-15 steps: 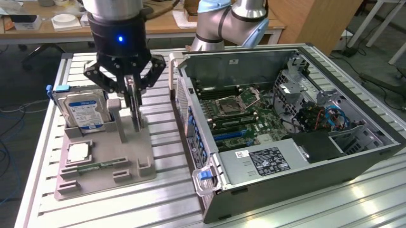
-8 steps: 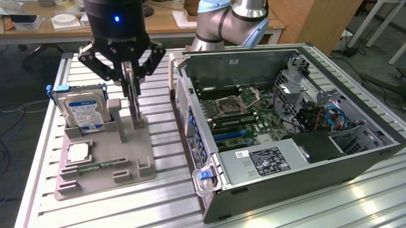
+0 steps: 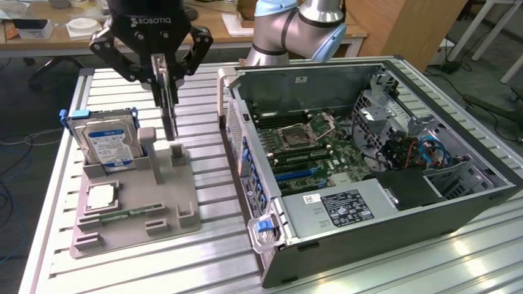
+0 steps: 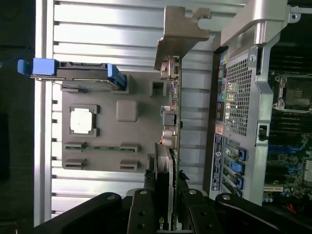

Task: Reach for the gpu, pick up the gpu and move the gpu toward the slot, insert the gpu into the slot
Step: 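Pick up the gpu and move the gpu toward the slot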

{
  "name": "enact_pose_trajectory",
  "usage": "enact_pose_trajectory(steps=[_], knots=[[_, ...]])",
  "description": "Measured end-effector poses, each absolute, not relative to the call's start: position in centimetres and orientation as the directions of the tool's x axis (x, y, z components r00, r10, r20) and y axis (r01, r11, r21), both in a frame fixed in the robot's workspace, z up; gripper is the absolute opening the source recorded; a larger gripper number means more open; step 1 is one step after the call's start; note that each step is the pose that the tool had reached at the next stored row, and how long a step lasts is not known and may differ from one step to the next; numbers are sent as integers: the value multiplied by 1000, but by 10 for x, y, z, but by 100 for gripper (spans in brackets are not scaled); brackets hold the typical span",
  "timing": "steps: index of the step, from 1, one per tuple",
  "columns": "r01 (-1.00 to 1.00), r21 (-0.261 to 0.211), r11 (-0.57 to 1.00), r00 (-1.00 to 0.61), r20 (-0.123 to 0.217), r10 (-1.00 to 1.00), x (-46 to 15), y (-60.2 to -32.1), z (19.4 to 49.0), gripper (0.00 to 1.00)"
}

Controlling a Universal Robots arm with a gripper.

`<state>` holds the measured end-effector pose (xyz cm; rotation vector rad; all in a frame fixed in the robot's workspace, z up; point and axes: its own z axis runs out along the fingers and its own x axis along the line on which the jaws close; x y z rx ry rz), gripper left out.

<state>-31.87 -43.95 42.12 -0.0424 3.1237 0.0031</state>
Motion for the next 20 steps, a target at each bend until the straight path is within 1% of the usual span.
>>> enact_pose_trajectory(steps=[5, 9, 20], knots=[[35, 2, 999, -999, -20, 35, -319, -439, 422, 27], [39, 2, 999, -999, -20, 39, -315, -439, 423, 27], [39, 4, 999, -999, -20, 39, -266, -439, 422, 27]])
